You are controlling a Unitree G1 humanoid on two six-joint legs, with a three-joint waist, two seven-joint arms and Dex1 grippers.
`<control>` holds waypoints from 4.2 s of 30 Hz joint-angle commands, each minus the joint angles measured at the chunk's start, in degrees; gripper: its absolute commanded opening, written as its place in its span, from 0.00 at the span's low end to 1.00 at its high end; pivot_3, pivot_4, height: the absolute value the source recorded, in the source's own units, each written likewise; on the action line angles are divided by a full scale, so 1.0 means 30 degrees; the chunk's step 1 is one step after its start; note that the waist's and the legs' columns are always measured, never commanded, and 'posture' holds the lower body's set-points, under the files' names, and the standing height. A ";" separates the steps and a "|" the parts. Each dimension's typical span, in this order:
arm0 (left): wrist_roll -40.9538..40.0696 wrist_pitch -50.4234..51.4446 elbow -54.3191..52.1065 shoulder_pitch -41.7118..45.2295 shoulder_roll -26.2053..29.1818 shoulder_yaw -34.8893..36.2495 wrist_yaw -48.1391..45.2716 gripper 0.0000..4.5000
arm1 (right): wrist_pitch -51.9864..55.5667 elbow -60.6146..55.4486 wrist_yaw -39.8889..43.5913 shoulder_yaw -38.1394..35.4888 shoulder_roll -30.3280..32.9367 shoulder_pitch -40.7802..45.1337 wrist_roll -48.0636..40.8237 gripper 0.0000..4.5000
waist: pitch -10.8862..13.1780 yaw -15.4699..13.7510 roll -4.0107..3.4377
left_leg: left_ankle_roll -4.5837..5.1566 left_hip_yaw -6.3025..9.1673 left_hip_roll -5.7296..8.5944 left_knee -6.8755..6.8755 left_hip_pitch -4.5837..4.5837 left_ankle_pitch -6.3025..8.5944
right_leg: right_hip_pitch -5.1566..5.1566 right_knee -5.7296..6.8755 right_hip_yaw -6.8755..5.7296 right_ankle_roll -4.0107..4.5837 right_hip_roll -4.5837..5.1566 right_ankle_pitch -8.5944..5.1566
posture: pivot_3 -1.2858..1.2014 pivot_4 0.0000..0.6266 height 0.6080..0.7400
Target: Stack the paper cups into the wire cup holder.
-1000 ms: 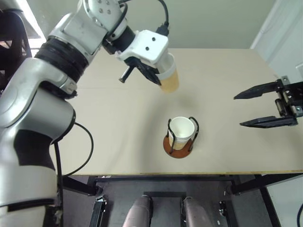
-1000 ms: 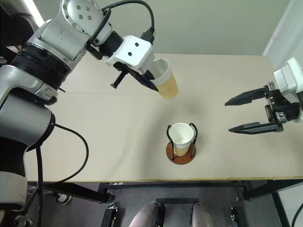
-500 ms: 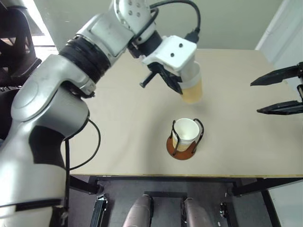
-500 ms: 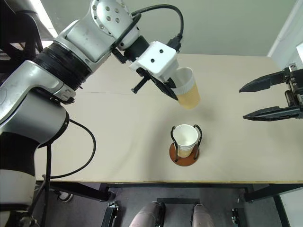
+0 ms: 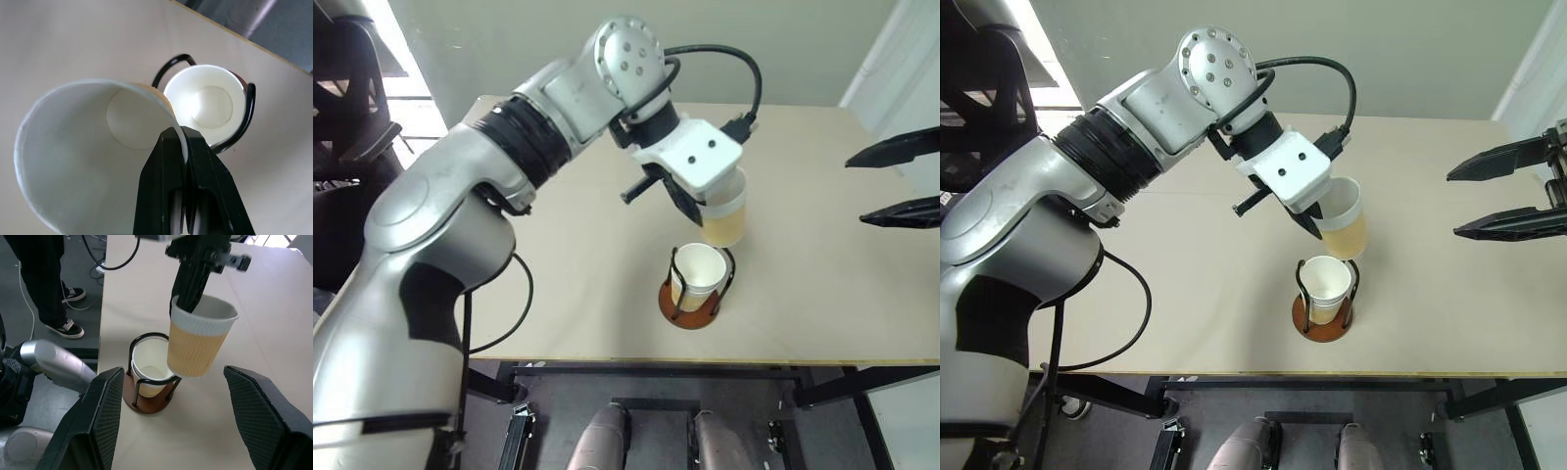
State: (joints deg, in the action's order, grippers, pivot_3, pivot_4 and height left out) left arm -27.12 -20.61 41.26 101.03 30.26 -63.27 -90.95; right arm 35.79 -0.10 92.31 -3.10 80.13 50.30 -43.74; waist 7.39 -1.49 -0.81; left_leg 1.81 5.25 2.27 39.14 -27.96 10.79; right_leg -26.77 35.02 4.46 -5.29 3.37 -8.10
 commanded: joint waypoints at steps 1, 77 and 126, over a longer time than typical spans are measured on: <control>0.0327 -0.0650 0.0050 0.0086 0.0010 0.0190 -0.0518 0.00 | 0.0185 0.0068 0.0064 -0.0463 0.0548 0.0713 -0.0277 0.73 | -0.0001 -0.0001 -0.0003 | 0.0000 0.0005 -0.0004 0.0002 -0.0001 0.0001 | -0.0001 0.0003 0.0008 -0.0002 0.0011 -0.0001 | 0.52 0.24 1.00; -0.2799 -0.0055 -0.5873 0.1433 0.3780 -0.3578 -0.0518 0.00 | -0.2202 0.1049 0.0064 0.0622 0.1573 0.0488 0.0004 0.73 | -0.0002 -0.0044 -0.0007 | -0.0059 0.0036 -0.0004 -0.0006 -0.0008 0.0084 | 0.0002 -0.0035 -0.0005 -0.0018 0.0004 -0.0020 | 0.52 0.24 1.00; -0.2236 1.4239 -0.5477 -1.0309 0.3907 1.3978 0.3721 0.99 | -0.3495 0.1765 -0.3880 -0.1237 -0.2925 -0.2784 0.4158 0.73 | -0.0020 0.0109 -0.0039 | -0.0030 0.0011 -0.0024 -0.0017 0.0093 0.0012 | 0.0033 0.0034 -0.0009 -0.0004 -0.0010 -0.0003 | 0.52 0.24 1.00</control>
State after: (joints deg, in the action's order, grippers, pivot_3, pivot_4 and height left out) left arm -33.87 19.65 27.28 70.16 41.40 -26.14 -82.70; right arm 25.67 5.06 83.68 -4.05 71.84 42.13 -32.41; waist 7.34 -1.17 -0.93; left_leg 1.73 5.28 2.21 39.09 -27.62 10.79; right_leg -26.61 35.12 4.43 -5.28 3.33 -8.09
